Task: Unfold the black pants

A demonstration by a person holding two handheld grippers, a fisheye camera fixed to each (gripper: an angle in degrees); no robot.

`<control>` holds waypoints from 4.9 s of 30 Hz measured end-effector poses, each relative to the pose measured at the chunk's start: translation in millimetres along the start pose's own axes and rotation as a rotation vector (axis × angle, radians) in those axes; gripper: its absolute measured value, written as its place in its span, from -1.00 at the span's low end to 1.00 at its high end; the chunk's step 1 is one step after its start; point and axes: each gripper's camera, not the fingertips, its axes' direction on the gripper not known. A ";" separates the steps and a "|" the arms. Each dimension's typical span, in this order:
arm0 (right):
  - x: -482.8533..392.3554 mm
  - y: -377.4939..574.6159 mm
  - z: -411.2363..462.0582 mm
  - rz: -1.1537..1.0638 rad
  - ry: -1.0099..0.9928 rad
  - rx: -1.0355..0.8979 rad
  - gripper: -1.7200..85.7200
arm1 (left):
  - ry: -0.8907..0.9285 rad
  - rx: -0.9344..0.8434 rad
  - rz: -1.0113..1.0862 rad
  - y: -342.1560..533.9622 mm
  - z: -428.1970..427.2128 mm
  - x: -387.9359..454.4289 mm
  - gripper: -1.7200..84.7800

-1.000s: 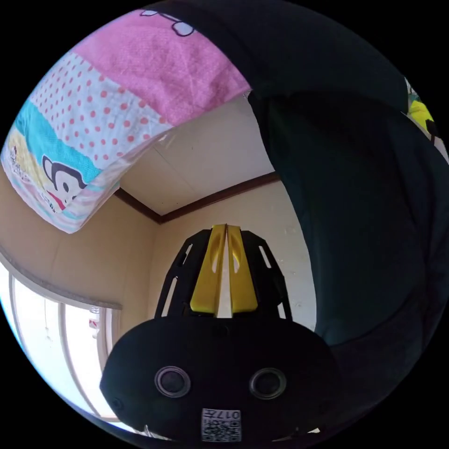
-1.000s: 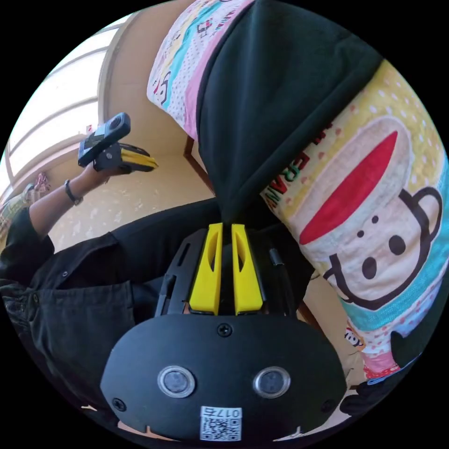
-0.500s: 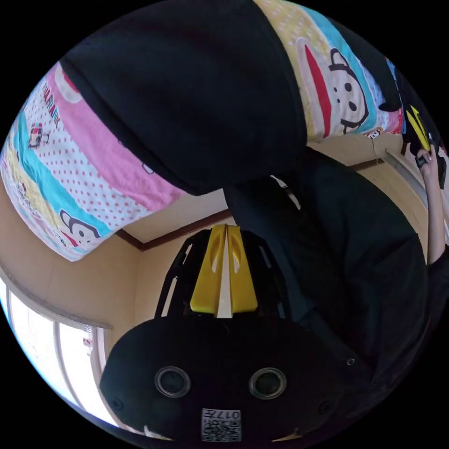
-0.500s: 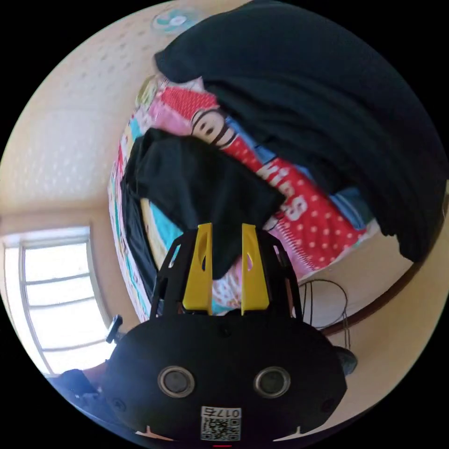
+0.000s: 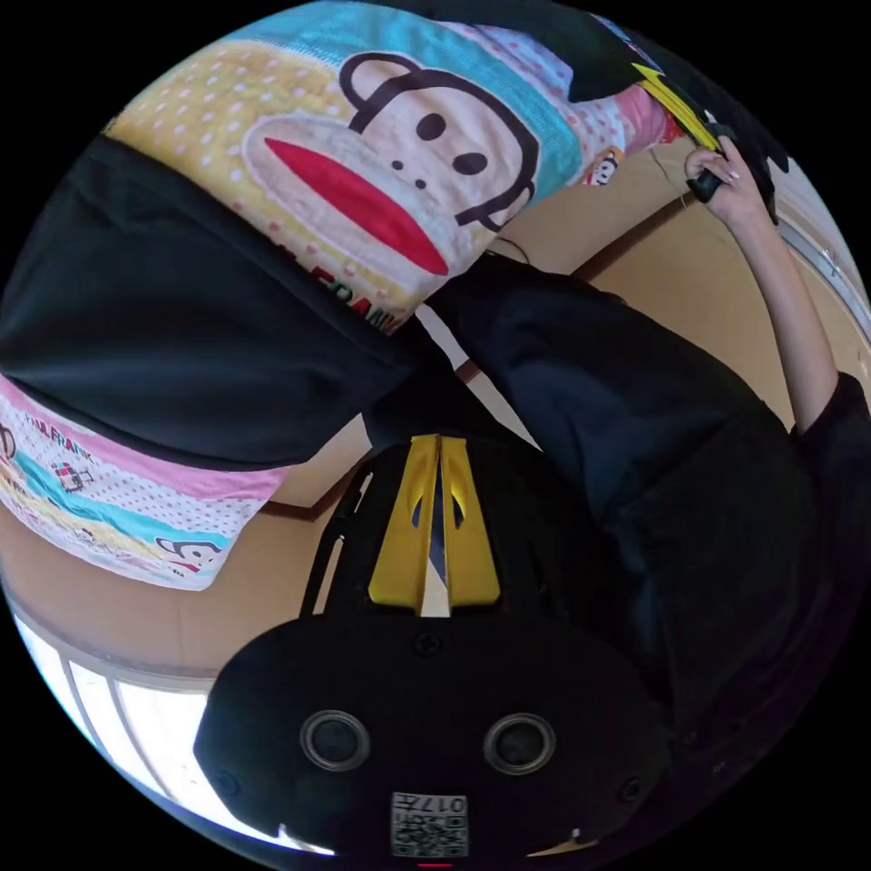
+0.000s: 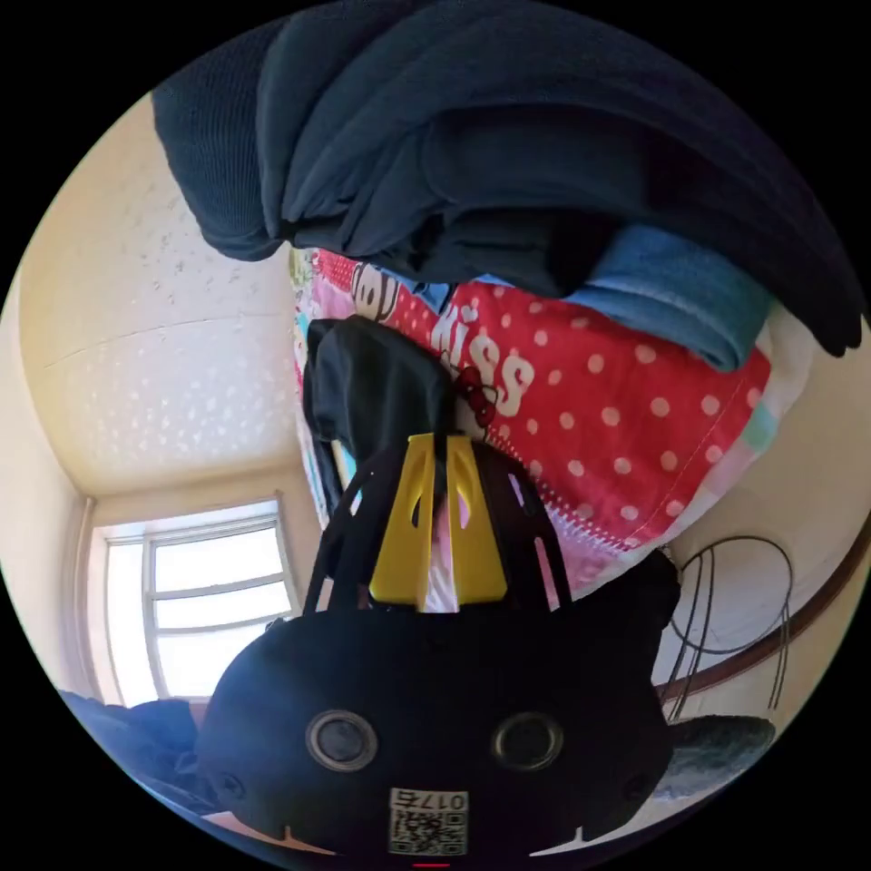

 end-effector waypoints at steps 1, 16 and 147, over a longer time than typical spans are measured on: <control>7.8 8.1 -8.0 -0.017 -0.061 0.006 -0.88 | 0.024 0.015 0.020 -6.2 0.6 -3.2 -0.96; -99.1 46.4 -74.6 -0.565 -0.306 -0.302 -0.89 | 0.401 0.611 -0.011 -104.4 -180.1 -1.3 -0.64; -527.9 -30.7 -167.1 -0.629 0.443 -1.063 -0.91 | 0.976 0.892 -0.499 334.0 -182.2 107.2 -0.93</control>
